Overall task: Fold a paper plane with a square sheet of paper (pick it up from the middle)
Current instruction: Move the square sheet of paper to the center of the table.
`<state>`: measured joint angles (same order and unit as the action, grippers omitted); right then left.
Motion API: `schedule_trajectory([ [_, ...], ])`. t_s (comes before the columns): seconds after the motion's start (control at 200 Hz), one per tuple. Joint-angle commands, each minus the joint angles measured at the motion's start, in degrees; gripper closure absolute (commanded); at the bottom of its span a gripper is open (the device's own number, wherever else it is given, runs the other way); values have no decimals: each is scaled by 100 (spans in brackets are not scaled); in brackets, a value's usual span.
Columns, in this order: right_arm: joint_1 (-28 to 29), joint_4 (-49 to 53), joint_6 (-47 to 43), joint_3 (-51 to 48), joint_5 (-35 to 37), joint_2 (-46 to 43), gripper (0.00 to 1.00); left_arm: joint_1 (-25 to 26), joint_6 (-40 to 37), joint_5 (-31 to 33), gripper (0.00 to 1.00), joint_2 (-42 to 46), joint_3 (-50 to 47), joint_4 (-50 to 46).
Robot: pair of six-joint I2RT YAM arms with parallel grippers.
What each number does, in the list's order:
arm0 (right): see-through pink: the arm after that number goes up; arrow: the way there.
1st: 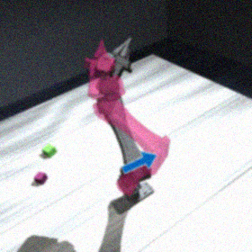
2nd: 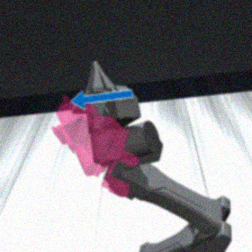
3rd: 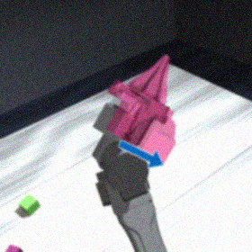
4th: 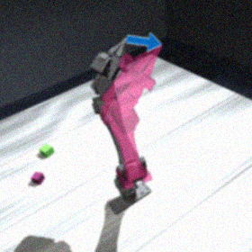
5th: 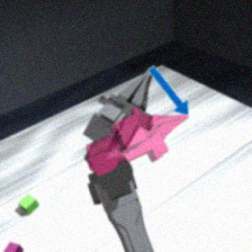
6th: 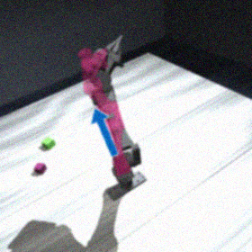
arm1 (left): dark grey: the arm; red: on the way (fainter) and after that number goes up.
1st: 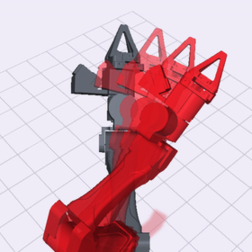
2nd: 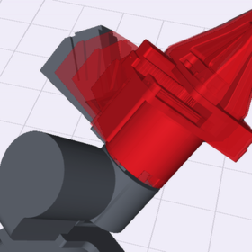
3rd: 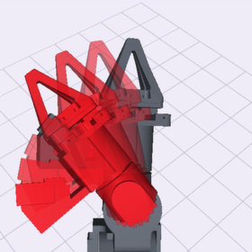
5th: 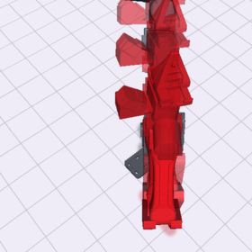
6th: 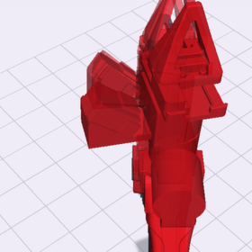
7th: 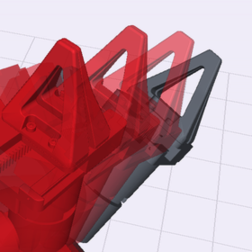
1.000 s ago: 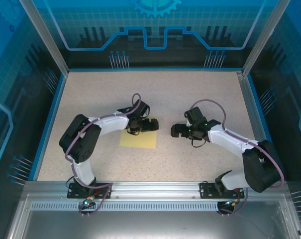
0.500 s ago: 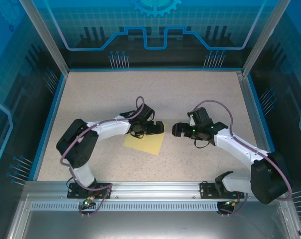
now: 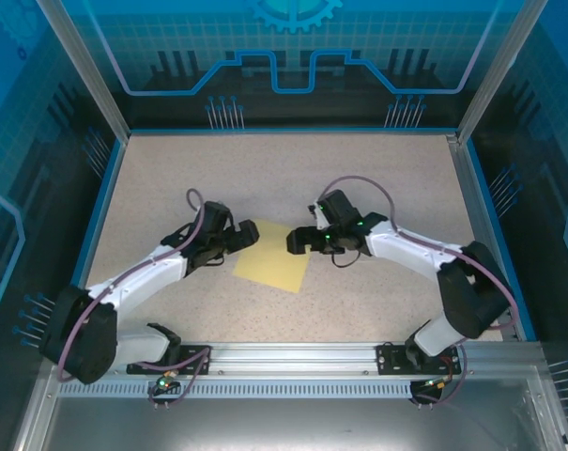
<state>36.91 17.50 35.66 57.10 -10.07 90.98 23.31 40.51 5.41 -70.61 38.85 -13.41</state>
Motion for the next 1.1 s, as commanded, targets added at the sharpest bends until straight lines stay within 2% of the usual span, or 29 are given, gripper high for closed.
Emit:
schedule_trajectory([
  [0.0,192,-48,74,453,-311,587,5,-156,-60,116,1,304,-246,56],
  [0.07,194,114,138,761,-250,961,6,-171,-37,186,1,419,-362,64],
  [0.175,324,-93,208,1077,-661,1421,9,-178,35,264,2,503,-537,251],
  [0.32,637,295,29,1418,-387,1752,9,-178,61,404,1,495,-494,287],
  [0.635,876,-79,-98,834,-769,1706,9,-180,207,826,1,565,-518,357],
  [0.9,805,23,-371,639,-725,1996,9,-178,379,736,1,530,-536,332],
  [1.095,595,437,-1138,495,-664,1890,9,-180,431,729,1,555,-548,212],
])
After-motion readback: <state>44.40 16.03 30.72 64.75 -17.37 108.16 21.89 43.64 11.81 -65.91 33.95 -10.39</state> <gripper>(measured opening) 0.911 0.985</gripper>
